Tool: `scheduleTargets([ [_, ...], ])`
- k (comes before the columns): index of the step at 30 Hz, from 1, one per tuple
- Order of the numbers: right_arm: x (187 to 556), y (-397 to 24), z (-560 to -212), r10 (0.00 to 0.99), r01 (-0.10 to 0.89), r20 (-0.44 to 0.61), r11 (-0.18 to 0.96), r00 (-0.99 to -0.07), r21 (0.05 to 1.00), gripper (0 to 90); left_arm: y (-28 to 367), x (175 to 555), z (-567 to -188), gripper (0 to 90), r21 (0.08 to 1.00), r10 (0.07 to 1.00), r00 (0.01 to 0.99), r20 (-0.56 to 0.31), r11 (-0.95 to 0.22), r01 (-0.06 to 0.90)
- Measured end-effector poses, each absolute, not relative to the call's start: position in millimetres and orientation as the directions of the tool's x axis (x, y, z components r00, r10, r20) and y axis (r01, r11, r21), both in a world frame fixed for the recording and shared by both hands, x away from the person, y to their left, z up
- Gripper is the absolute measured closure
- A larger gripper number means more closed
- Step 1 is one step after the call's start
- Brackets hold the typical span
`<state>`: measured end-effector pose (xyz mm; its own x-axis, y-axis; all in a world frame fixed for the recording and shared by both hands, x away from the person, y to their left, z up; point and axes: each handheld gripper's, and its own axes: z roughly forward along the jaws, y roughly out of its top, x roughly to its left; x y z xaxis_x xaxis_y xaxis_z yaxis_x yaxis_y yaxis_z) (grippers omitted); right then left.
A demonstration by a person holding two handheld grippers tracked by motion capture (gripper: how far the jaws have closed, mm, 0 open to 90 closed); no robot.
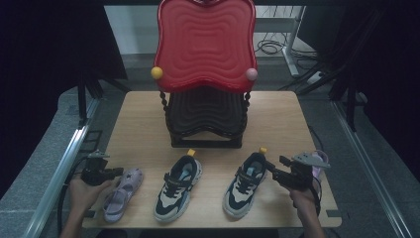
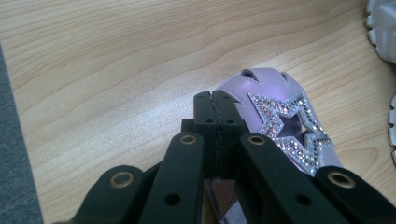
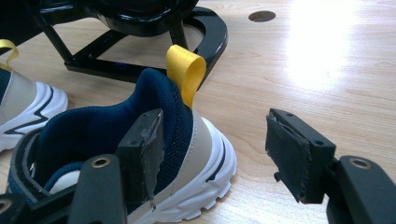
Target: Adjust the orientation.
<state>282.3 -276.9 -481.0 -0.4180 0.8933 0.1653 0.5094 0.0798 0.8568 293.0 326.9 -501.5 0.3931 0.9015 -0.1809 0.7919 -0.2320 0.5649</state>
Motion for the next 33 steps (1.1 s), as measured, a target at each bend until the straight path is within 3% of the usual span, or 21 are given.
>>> scheduleTargets([
  [6, 282, -278, -479, 0.894, 0.509, 0.169, 0.074, -0.415, 0.857, 37.8, 322, 296, -499, 87.9, 0.569, 0.898, 0.406, -0.170, -0.247, 0.784],
  [10, 282, -278, -478, 0.890, 0.504, 0.172, 0.073, -0.423, 0.861, 37.7, 325, 290, -489, 71.2, 0.626, 0.911, 0.389, -0.136, -0.226, 0.747],
  [11, 281, -275, -477, 0.873, 0.481, 0.142, 0.116, -0.468, 0.869, 37.0, 323, 285, -480, 68.4, 0.656, 0.914, 0.391, -0.108, -0.230, 0.719],
  [17, 283, -260, -476, 0.823, 0.441, 0.100, 0.193, -0.559, 0.876, 36.1, 298, 279, -457, 56.5, 0.729, 0.896, 0.429, -0.115, -0.217, 0.649],
  [24, 288, -258, -475, 0.819, 0.418, 0.089, 0.192, -0.567, 0.888, 34.9, 267, 276, -445, 51.2, 0.791, 0.869, 0.472, -0.150, -0.182, 0.585],
  [33, 286, -263, -465, 0.849, 0.394, 0.042, 0.201, -0.527, 0.897, 34.3, 269, 270, -451, 50.1, 0.778, 0.855, 0.487, -0.176, -0.182, 0.601],
])
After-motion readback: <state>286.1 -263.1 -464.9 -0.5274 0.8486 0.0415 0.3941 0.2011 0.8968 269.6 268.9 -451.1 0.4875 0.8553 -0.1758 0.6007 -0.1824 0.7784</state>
